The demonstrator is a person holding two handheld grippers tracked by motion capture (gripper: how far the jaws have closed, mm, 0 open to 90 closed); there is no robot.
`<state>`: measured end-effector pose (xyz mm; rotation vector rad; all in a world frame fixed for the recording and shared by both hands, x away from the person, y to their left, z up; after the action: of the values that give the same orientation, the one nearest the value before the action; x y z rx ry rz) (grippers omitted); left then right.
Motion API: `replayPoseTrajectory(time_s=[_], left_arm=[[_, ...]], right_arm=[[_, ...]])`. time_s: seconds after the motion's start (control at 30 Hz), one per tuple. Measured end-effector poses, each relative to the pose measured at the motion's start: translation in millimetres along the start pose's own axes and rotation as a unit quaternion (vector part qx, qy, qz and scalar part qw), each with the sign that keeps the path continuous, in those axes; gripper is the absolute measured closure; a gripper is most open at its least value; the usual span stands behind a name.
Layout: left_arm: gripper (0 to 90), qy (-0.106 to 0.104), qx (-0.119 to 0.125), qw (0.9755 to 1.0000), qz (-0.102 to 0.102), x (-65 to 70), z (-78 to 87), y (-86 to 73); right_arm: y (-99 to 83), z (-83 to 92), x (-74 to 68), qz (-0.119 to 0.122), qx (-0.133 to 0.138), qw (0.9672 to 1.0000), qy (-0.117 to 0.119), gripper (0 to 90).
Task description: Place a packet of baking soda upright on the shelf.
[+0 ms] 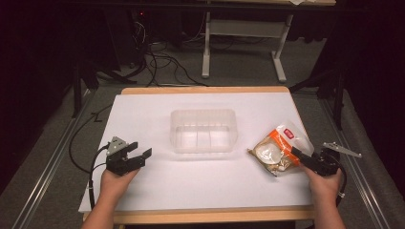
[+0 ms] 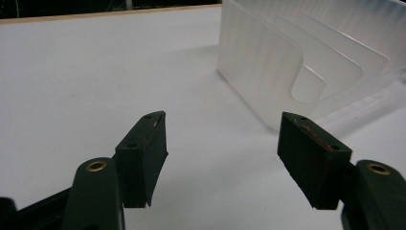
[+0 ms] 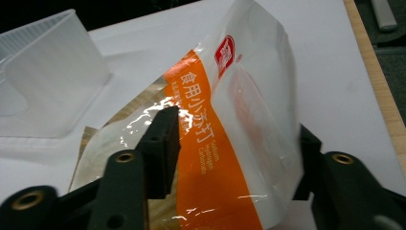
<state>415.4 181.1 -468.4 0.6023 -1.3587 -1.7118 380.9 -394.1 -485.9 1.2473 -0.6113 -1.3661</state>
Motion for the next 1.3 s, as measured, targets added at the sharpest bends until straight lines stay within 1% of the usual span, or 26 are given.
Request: replayPoseTrajectory(time_s=[0.07, 0.13, 0.17, 0.27, 0.3, 0.4, 0.43, 0.53, 0.6, 0.63, 0.67, 0.77, 0.83, 0.9, 0.93, 1.0, 1.03, 1.07, 1.1, 1.17, 1.23, 1.3], left_arm=[[34.6, 0.000, 0.000, 1.0000, -0.002, 0.3, 0.0, 0.3], [34.6, 0.000, 0.001, 1.0000, -0.002, 0.5, -0.1, 0.3], [34.6, 0.000, 0.000, 1.0000, -0.003, 0.5, 0.2, 0.4], [34.6, 0.000, 0.001, 1.0000, -0.004, 0.7, 0.6, 0.8], [34.6, 0.000, 0.001, 1.0000, -0.004, 0.7, 0.7, 0.9], [34.7, -0.001, 0.002, 1.0000, -0.004, 0.5, 1.1, 1.3], [34.6, -0.001, 0.002, 1.0000, -0.004, 0.5, 1.1, 1.3], [34.7, -0.001, 0.002, 1.0000, -0.005, 0.8, 1.1, 1.5], [34.6, -0.001, 0.003, 1.0000, -0.005, 1.0, 1.0, 1.6], [34.6, -0.001, 0.003, 1.0000, -0.006, 1.2, 1.0, 1.8], [34.7, -0.001, 0.003, 1.0000, -0.006, 1.2, 1.0, 1.8], [34.7, 0.000, 0.003, 1.0000, -0.006, 1.0, 1.0, 1.9], [34.6, -0.001, 0.003, 1.0000, -0.005, 0.7, 0.9, 2.0], [34.6, 0.000, 0.003, 1.0000, -0.006, 0.4, 0.6, 1.9], [34.6, 0.000, 0.003, 1.0000, -0.006, 0.4, 0.4, 1.9], [34.6, -0.001, 0.003, 1.0000, -0.006, 0.5, 0.3, 2.0], [34.6, -0.001, 0.003, 1.0000, -0.007, 0.6, 0.2, 2.0], [34.6, -0.001, 0.002, 1.0000, -0.007, 0.7, 0.0, 1.9], [34.6, -0.001, 0.001, 1.0000, -0.008, 0.7, -0.1, 1.8], [34.6, -0.001, 0.002, 1.0000, -0.008, 1.0, -0.3, 1.9], [34.6, -0.001, 0.002, 1.0000, -0.008, 1.2, 0.0, 2.1], [34.6, 0.000, 0.003, 1.0000, -0.009, 1.1, 0.0, 2.0]], right_arm=[[1.2, 2.0, -2.1, 0.010, 0.005, 0.9999, 0.002, 63.4], [2.2, 3.4, -4.0, 0.020, 0.007, 0.9998, 0.003, 73.4], [4.2, 5.0, -5.6, 0.029, 0.013, 0.9995, 0.002, 77.1], [6.1, 6.6, -8.0, 0.031, 0.017, 0.9994, 0.002, 87.1], [7.1, 7.5, -9.3, 0.035, 0.020, 0.9992, 0.003, 89.1], [12.2, 11.8, -17.3, 0.045, 0.032, 0.9984, 0.010, 90.0], [12.2, 11.8, -17.3, 0.045, 0.032, 0.9984, 0.010, 90.0], [18.1, 16.3, -27.1, 0.051, 0.048, 0.9974, 0.018, 90.0], [23.4, 19.1, -35.4, 0.054, 0.062, 0.9962, 0.029, 90.0], [28.4, 21.2, -43.9, 0.060, 0.073, 0.9949, 0.036, 90.0], [28.4, 21.2, -43.9, 0.060, 0.073, 0.9949, 0.036, 90.0], [33.7, 21.6, -56.9, 0.065, 0.086, 0.9931, 0.047, 90.0], [38.1, 22.2, -65.0, 0.072, 0.095, 0.9916, 0.050, 90.0], [43.0, 23.6, -72.7, 0.083, 0.103, 0.9900, 0.048, 90.0], [48.3, 26.1, -79.0, 0.093, 0.116, 0.9880, 0.042, 90.0], [53.4, 29.8, -82.9, 0.100, 0.131, 0.9858, 0.032, 90.0], [53.4, 29.8, -82.9, 0.100, 0.131, 0.9858, 0.032, 90.0], [54.7, 31.2, -84.3, 0.105, 0.136, 0.9848, 0.028, 90.0], [55.0, 31.9, -84.9, 0.107, 0.138, 0.9844, 0.024, 90.0], [52.0, 30.0, -85.9, 0.104, 0.133, 0.9853, 0.025, 90.0], [47.6, 27.4, -86.5, 0.110, 0.126, 0.9857, 0.023, 90.0], [46.2, 27.7, -87.6, 0.107, 0.124, 0.9861, 0.027, 90.0]])
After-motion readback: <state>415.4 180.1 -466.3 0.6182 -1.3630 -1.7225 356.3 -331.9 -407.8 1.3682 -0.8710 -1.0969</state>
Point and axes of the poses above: each handheld gripper's, and its own axes: z roughly backward along the jaws, y roughly out of its top, x roughly to its right, the point moved 6 cm from there along -z, roughly forward along the jaws, and after that the axes turned 12 degrees about x, right-handed, at the moved point
